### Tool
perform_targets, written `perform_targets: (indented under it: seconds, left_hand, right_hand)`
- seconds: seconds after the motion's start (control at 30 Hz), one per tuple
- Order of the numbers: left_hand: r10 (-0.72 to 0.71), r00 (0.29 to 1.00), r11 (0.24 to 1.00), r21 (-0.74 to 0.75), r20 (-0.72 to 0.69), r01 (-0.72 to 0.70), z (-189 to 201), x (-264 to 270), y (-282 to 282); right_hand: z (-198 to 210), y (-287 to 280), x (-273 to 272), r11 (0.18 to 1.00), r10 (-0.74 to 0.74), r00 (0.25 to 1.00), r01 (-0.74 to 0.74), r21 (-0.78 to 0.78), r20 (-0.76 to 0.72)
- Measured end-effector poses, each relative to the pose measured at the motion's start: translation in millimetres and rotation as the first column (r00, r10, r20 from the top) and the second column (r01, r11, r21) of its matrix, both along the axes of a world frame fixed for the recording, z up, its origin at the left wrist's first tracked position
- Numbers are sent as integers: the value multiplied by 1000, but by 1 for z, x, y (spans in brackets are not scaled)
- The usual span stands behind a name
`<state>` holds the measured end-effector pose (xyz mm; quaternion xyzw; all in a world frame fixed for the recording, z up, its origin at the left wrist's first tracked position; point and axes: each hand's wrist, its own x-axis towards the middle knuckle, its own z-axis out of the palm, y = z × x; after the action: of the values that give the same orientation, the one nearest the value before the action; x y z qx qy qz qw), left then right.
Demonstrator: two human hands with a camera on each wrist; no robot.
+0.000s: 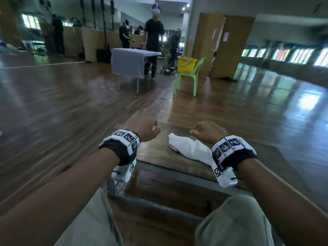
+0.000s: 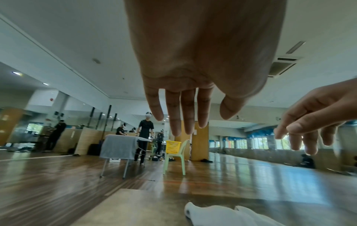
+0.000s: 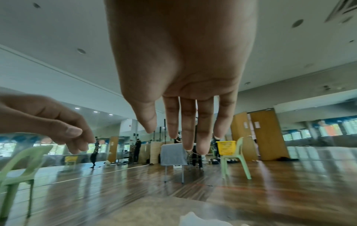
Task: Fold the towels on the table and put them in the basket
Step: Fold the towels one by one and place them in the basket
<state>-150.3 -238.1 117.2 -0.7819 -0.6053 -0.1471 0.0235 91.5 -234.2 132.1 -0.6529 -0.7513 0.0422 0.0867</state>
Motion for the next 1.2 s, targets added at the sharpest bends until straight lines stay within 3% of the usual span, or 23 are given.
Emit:
perform_targets:
  seconds: [0.27, 0.5, 0.6, 0.83, 1.07, 1.2]
  left_hand:
    - [-228, 974, 971, -80, -10, 227, -45, 97, 35]
    - [-359, 933, 925, -140, -28, 352, -87, 154, 56]
    - [-378, 926, 907, -198, 10, 372, -110, 169, 74]
    - [-393, 919, 903, -180, 25, 391, -156, 196, 128]
    - [-349, 937, 907, -243, 26, 344, -179, 219, 161]
    - [-335, 942, 928, -180, -18, 326, -178, 222, 164]
  right_hand:
    - [-49, -15, 94, 974, -219, 974, 215, -63, -60]
    - [-103, -6, 131, 948, -279, 959, 268, -174, -43]
    - [-127, 4, 140, 950, -267, 964, 262, -168, -4]
    - [-171, 43, 160, 964, -256, 965, 259, -56, 51]
    - [-194, 80, 168, 952, -305, 952, 305, -16, 25]
    - [-198, 78, 170, 956, -283, 957, 287, 64, -67]
